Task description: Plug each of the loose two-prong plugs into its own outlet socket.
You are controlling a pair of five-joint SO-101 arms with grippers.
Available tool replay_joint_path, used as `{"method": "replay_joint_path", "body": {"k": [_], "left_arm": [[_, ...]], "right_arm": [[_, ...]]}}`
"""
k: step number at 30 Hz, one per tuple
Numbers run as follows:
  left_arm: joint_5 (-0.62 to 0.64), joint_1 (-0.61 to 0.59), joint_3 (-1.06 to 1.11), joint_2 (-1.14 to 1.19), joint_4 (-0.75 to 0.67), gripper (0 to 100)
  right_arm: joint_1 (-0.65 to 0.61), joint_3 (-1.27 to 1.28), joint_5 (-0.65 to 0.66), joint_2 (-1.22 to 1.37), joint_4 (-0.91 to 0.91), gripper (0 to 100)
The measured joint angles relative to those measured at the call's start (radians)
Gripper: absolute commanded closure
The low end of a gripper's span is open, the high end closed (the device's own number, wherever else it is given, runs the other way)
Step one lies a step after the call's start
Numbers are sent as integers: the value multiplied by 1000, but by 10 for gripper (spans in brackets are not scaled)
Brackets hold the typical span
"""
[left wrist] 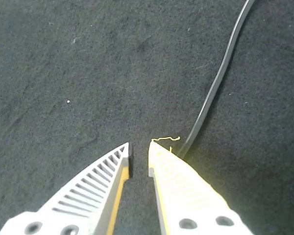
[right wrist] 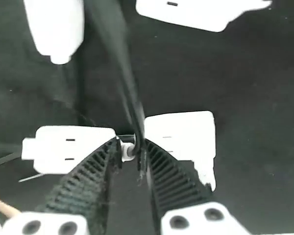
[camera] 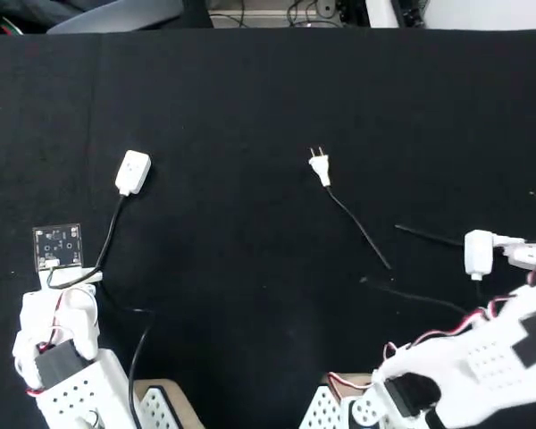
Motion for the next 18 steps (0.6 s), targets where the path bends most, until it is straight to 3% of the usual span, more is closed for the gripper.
{"method": "replay_joint_path", "body": {"k": [2,7,10,18], "left_arm": [[0,0,0,0,0,920],[0,0,0,0,0,920],[0,0,0,0,0,920],[0,0,0,0,0,920]], "right_arm": [[-3,-25,5,12,57,959],[-75,-34,-14,15,192,734],[-132,-34,-43,-14,252,648],[-235,-34,-219,-331,262,702]]}}
